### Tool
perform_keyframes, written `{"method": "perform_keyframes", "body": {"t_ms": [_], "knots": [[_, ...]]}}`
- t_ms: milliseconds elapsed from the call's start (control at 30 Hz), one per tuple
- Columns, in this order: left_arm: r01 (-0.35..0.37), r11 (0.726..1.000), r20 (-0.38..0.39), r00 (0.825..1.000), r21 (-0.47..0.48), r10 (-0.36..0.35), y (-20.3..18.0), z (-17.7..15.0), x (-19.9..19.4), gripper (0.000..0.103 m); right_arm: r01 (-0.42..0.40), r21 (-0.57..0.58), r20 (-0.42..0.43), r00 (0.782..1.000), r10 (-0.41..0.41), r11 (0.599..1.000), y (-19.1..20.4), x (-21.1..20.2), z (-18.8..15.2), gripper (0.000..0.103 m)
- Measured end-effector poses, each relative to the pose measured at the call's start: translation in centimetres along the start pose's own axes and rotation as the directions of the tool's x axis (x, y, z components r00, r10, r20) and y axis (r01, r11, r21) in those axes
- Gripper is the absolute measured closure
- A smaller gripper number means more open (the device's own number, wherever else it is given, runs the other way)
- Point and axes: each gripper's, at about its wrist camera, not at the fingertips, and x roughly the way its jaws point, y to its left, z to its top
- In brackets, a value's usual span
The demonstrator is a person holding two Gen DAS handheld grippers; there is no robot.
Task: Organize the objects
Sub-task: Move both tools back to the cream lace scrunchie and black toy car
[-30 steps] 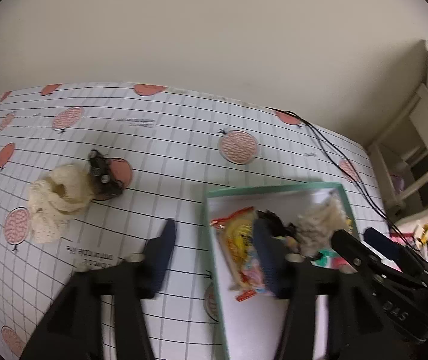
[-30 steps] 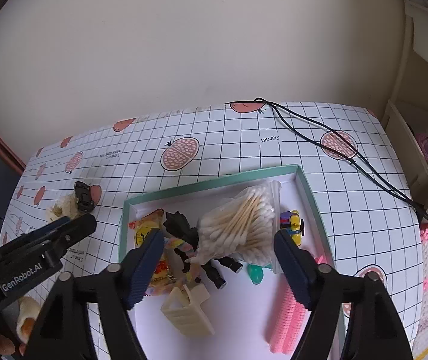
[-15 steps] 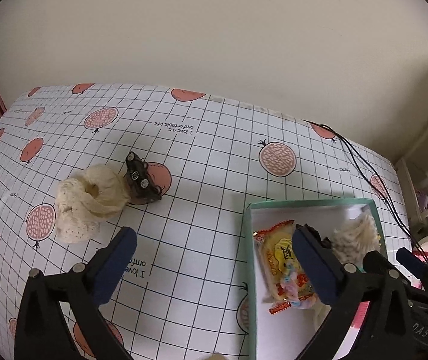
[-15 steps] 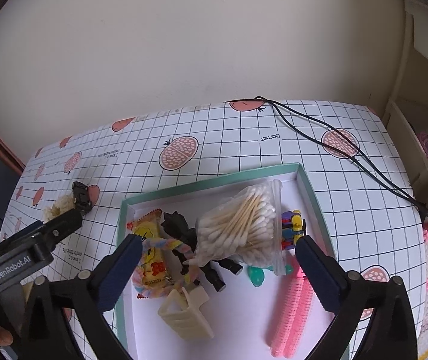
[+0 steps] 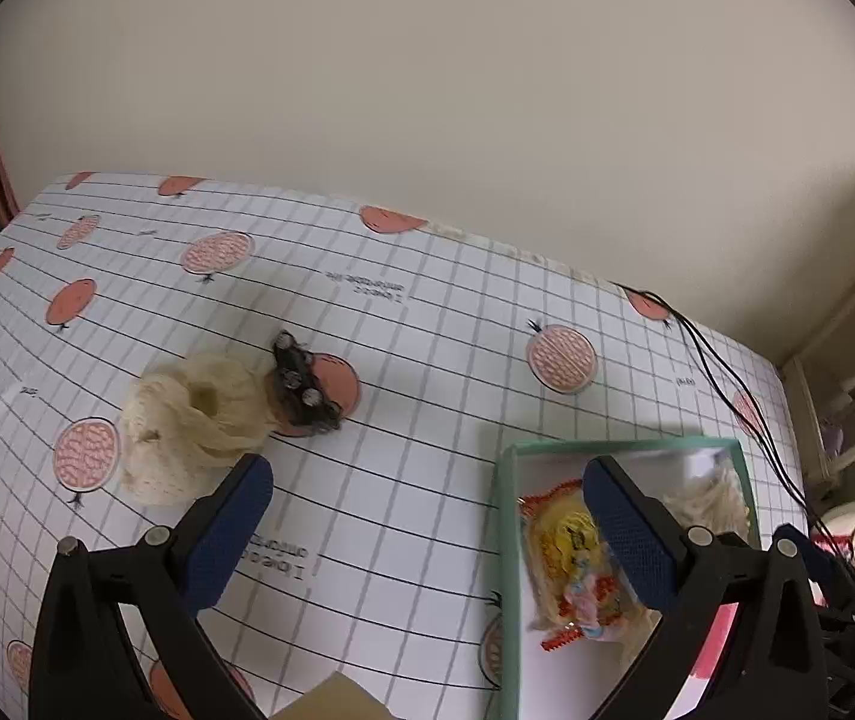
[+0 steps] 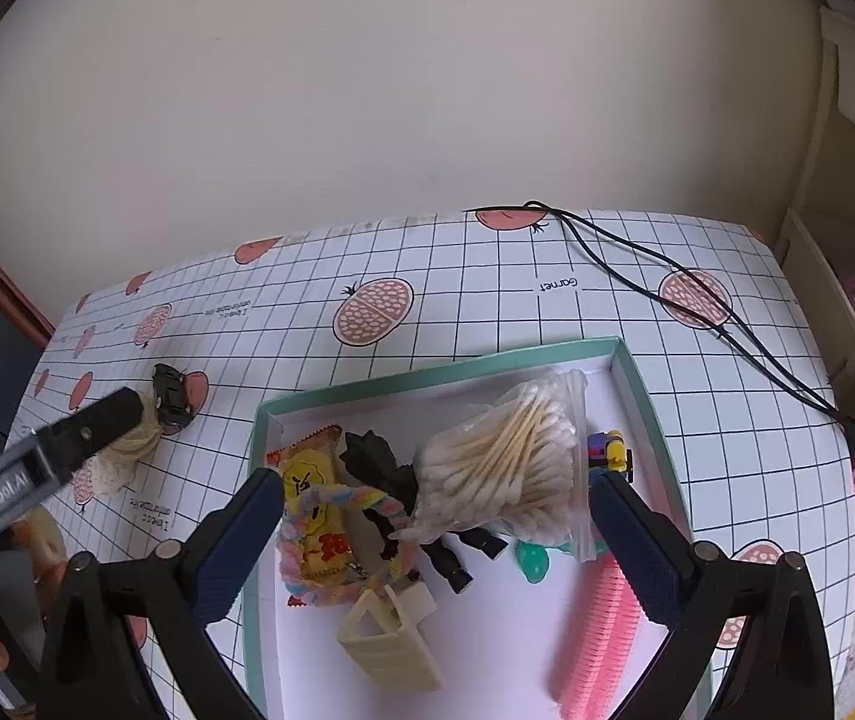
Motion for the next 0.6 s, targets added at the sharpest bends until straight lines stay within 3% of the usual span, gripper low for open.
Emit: {"method": "perform_keyframes", "body": {"t_ms": [267,600], "knots": [[-0.024,0.999,0.027,0.999,-0.038,0.025,2.7,0.9,-0.7,0.000,0.005,-0.020,0.008,1.000,-0.005,1.000,1.0,-0.1,0.0,0.000],[-0.057,0.988,0.019,0.998,-0.144,0.061,10.3,2.2,-0.7,0.000,-0.012,-0.045,0.034,0.999,0.014,0.999,4.2,0.2,0.6,0.000]]}}
